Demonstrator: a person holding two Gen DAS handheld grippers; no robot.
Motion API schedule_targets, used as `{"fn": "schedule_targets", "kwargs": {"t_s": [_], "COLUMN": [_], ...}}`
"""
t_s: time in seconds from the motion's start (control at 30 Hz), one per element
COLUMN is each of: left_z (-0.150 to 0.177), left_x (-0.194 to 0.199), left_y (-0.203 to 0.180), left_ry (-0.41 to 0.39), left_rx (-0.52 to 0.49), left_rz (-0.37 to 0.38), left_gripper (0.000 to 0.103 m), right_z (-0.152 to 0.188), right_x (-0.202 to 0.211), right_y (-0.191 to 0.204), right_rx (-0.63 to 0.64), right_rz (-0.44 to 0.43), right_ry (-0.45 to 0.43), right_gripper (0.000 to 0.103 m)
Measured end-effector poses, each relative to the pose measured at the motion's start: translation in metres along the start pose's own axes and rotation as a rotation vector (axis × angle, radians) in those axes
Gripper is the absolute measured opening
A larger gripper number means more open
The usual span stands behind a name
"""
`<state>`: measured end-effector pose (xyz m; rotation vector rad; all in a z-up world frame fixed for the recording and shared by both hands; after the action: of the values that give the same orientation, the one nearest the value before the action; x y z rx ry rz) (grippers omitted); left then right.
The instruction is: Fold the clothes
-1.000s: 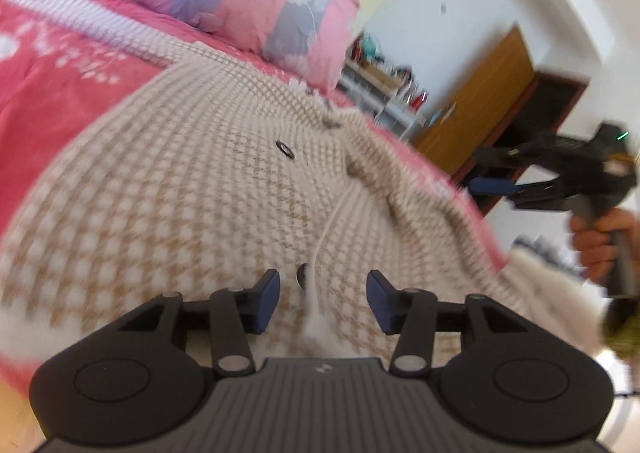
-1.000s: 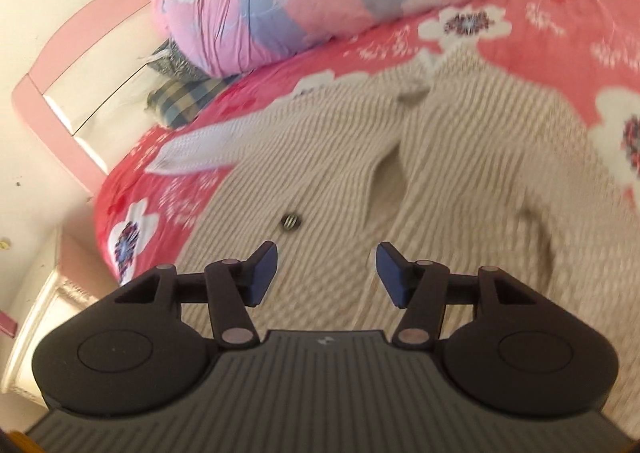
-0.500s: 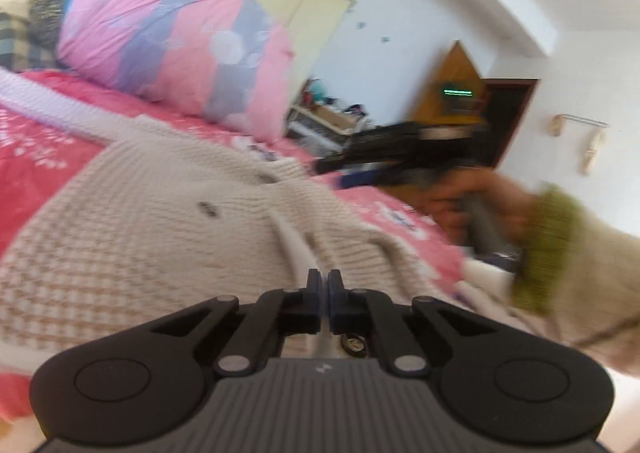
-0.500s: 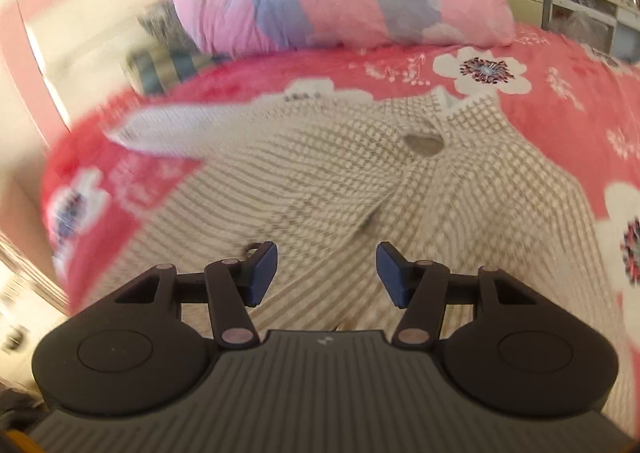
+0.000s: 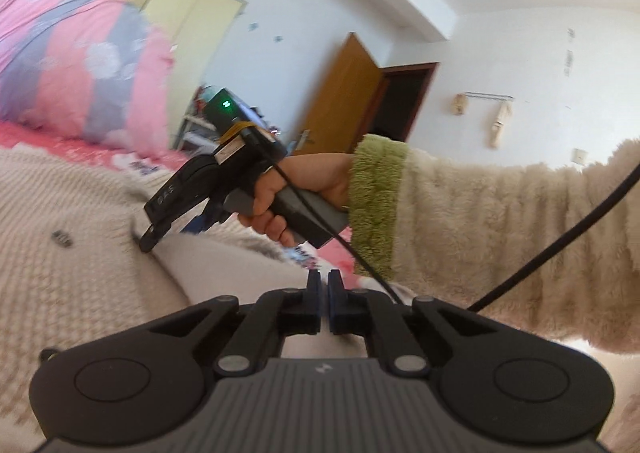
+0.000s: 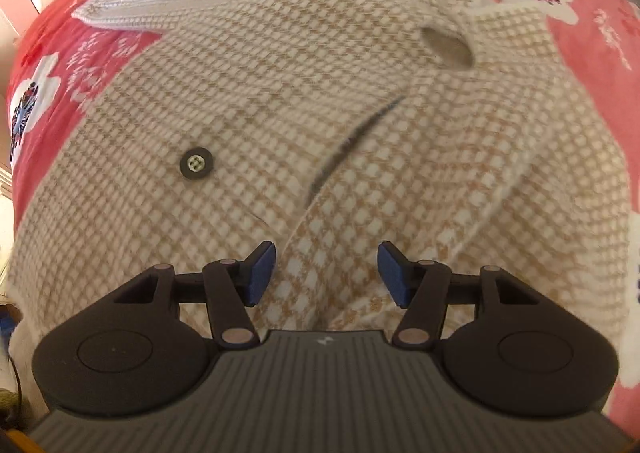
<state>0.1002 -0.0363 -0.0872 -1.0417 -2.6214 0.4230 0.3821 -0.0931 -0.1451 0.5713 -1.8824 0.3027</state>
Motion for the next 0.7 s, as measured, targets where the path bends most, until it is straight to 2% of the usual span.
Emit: {"fn": "schedule_targets", "kwargs": {"t_s": [0.17,0.4,0.43,0.47,0.5,0.53,0.63,0.7], "left_z": [-0.004,0.001,0.001,0.001,0.001,0.001,0.000,-0.003], "left_x": [-0.004,0.002,0.002,0.003,0.004,0.005,0.010,0.016], "left_y": [-0.002,0.000,0.002,0.004,0.005,0.007,0.014,0.021], "left_ry": [-0.003,0.012,0.016,0.014,0.012,0.010,-0.003,-0.021], "left_rx": [0.009,0.033,0.040,0.047,0.054,0.061,0.092,0.125], "left_rz": [0.022,-0.001,-0.004,-0.003,-0.003,-0.003,0.001,0.007], "left_gripper": [0.004,0.004,0.004,0.004,0.004,0.004,0.004,0.004], "right_z": [-0.008,-0.035,-0.037,-0.040,-0.043,-0.048,-0.061,-0.067], "right_x": [-0.005,-0.051,-0.055,-0.056,-0.057,-0.051,-0.019,0.007], "right_y": [-0.008,-0.001,-0.003,-0.006,-0.010,-0.017,-0.042,-0.052], "right_rx": [0.148,0.290,0.317,0.309,0.298,0.251,0.019,-0.103], "right_rz": [0.251,0.451,0.489,0.507,0.523,0.540,0.469,0.369], "right_ry": [-0.017,-0.011,-0.011,-0.026,-0.043,-0.082,-0.250,-0.383], "right_gripper": [0.053,0.051,0.049,0.041,0.021,0.013,0.010,0.009]}}
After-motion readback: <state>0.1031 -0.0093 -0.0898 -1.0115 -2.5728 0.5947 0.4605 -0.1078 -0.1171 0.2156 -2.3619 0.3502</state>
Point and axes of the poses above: each gripper's, at about its wrist camera, not at the fingertips, and x roughly against the way its jaws point, y to its left, z to its underside, the point moved 8 cm from there along -x, roughly the way its jaws point, and after that the axes turned 2 degrees about y, right-handed, at the moved point
